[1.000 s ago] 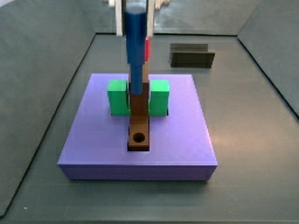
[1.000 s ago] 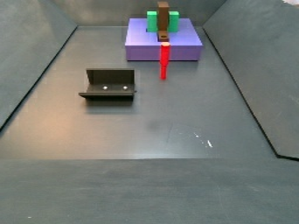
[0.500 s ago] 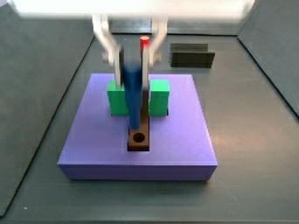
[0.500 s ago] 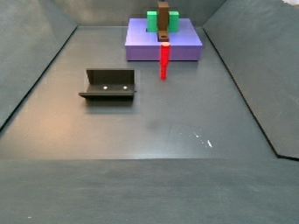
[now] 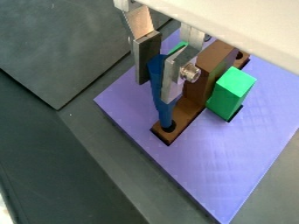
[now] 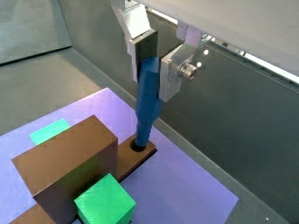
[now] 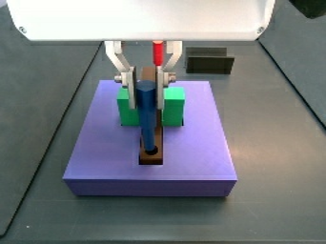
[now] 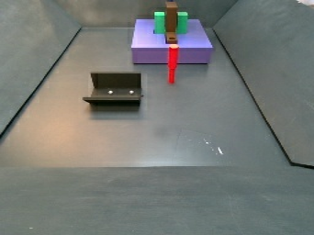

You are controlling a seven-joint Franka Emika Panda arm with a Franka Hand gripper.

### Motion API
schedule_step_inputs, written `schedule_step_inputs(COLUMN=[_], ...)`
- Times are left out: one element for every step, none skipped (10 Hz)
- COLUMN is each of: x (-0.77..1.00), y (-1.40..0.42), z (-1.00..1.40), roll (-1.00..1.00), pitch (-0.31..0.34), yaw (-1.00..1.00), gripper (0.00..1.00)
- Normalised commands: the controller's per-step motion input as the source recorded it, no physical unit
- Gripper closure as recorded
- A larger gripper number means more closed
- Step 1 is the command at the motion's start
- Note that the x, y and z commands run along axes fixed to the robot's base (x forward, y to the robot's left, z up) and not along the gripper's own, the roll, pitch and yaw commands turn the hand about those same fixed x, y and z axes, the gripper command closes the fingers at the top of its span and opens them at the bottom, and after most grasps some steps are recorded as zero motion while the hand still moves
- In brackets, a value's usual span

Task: Pick up the blue object. Move up. Place the blue object on the fixture. Regrasp the blue object. Move to above the board. Insert the blue object.
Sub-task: Insert the blue object.

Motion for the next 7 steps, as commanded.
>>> schedule_step_inputs(x=[0.11,0.06,0.01,0.0,0.0,0.0,0.11], y=[-0.08,-0.08,-0.09,-0.09,-0.08,-0.04,-0.01], z=[-0.04,-0.19,-0.21,-0.2,-0.17,-0.15,-0.13], roll=[0.31,0.2,0.14,0.11,0.08,0.05,0.03], pitch=[0.043,0.0,0.009,0.0,0.0,0.0,0.0], yaw=[0.15,0.06,0.0,0.0,0.0,0.0,0.0], gripper=[1.0,1.0,1.0,1.0,1.0,1.0,1.0])
